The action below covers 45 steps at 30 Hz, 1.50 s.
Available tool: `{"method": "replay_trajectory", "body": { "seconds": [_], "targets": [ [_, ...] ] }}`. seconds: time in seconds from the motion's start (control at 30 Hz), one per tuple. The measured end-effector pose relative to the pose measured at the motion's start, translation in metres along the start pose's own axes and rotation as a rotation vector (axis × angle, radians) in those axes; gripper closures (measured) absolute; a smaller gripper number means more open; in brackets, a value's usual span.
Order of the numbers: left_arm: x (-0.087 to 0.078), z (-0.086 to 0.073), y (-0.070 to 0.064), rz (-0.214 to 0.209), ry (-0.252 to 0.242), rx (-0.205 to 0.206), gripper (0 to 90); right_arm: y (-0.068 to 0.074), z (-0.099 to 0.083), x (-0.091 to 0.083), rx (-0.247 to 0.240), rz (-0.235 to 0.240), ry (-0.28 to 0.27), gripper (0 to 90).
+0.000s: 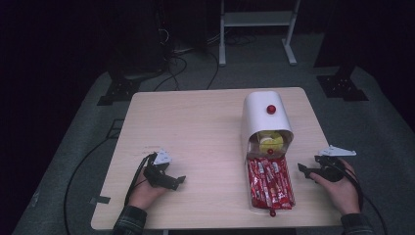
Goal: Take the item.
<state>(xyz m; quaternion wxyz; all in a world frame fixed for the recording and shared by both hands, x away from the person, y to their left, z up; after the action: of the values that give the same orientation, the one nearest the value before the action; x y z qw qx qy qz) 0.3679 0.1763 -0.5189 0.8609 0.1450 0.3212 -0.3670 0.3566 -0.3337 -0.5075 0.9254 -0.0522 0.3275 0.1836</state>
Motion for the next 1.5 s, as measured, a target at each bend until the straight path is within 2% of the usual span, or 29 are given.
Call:
{"method": "replay_trajectory", "body": {
  "seconds": [0.1, 0.77, 1.5],
  "targets": [
    [0.0, 0.0, 0.0, 0.0, 0.0, 0.0, 0.0, -0.001, 0.001, -0.002, -0.012, -0.004, -0.004, 21.3],
    [0.0, 0.0, 0.0, 0.0, 0.0, 0.0, 0.0, -0.002, 0.006, -0.018, 0.011, 0.004, -0.048, 21.6],
    [0.0, 0.0, 0.0, 0.0, 0.0, 0.0, 0.0, 0.01, 0.015, -0.035, 0.009, 0.031, -0.084, 22.4]
  ]
}}
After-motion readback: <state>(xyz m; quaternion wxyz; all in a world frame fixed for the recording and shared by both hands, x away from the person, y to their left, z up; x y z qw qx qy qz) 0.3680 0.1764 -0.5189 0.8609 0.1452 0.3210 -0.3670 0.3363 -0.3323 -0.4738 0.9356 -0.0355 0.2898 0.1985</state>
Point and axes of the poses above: each handheld gripper's, and its own axes: x roughly forward along the jaws, z roughly out of its top, y roughly to its left, the point moved 5 cm from there along x, roughly forward along the jaws, and after that the axes turned 3 degrees about -y, right-handed, at the moved point
